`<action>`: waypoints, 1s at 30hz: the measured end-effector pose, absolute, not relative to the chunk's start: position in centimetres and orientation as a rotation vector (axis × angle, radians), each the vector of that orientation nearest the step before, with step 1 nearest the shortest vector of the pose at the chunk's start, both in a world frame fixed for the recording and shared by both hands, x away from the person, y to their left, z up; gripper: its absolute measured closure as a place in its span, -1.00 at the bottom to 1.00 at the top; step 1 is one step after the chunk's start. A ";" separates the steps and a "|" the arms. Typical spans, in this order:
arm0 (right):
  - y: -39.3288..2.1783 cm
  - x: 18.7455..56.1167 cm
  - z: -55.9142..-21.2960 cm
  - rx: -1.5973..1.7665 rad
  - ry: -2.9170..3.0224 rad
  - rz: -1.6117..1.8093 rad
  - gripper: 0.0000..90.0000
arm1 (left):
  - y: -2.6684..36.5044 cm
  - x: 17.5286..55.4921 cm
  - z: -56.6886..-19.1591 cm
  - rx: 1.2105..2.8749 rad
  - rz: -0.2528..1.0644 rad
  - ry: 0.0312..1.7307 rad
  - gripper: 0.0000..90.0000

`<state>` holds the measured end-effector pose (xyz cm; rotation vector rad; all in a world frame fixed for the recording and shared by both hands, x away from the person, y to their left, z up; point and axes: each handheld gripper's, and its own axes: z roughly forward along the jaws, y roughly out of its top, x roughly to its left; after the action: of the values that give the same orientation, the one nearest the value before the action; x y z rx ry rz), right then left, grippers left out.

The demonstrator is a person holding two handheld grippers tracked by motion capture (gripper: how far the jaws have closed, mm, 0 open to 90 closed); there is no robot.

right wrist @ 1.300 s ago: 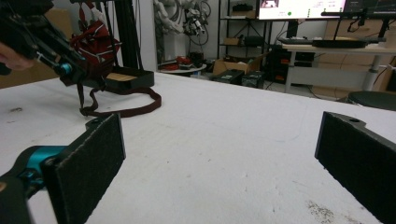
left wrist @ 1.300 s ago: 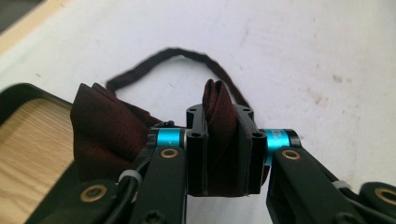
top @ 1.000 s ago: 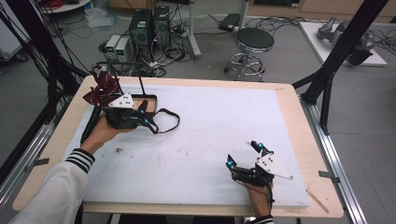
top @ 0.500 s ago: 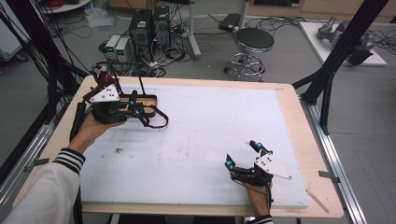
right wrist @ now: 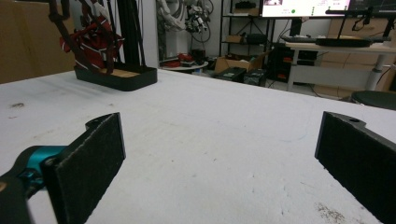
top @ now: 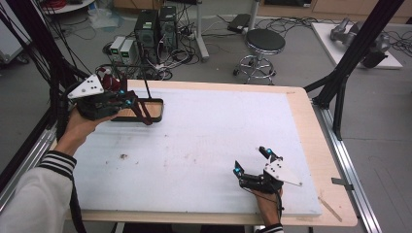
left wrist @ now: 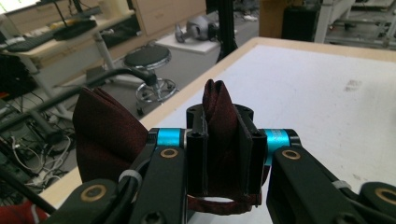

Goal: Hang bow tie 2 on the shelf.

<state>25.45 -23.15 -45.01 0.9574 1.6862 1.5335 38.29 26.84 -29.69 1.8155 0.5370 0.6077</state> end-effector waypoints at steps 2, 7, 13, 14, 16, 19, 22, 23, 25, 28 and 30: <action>-23.1 25.5 -45.0 0.956 1.686 1.532 -0.98 | 27.2 38.1 -29.4 1.800 0.628 0.539 0.70; -23.1 25.4 -45.1 0.953 1.692 1.532 -0.98 | 27.7 38.1 -29.0 1.795 0.655 0.557 0.70; -23.1 25.5 -45.1 0.953 1.689 1.531 -0.98 | 28.0 38.3 -28.3 1.777 0.686 0.570 0.70; -23.1 25.5 -45.1 0.954 1.689 1.532 -0.98 | 28.1 38.4 -28.1 1.777 0.690 0.570 0.70; -23.1 25.5 -45.1 0.951 1.688 1.531 -0.98 | 28.1 38.5 -27.8 1.768 0.693 0.570 0.70; -23.1 25.5 -45.1 0.955 1.689 1.533 -0.98 | 28.1 38.8 -27.4 1.760 0.702 0.568 0.70; -23.1 25.5 -45.1 0.956 1.689 1.535 -0.98 | 27.9 39.2 -27.1 1.763 0.718 0.568 0.70; -23.1 25.5 -45.1 0.955 1.688 1.536 -0.98 | 27.9 39.3 -27.1 1.757 0.720 0.569 0.70; -23.1 25.5 -45.1 0.955 1.688 1.536 -0.98 | 27.8 39.4 -26.9 1.749 0.727 0.571 0.70; -23.2 25.6 -45.1 0.951 1.689 1.534 -0.98 | 27.8 39.4 -26.6 1.750 0.739 0.574 0.70; -23.2 25.5 -45.1 0.958 1.690 1.536 -0.98 | 27.8 39.3 -26.4 1.755 0.743 0.575 0.70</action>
<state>25.54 -23.19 -45.12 0.9582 1.6902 1.5364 39.29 27.83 -26.36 1.7549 0.5752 0.7434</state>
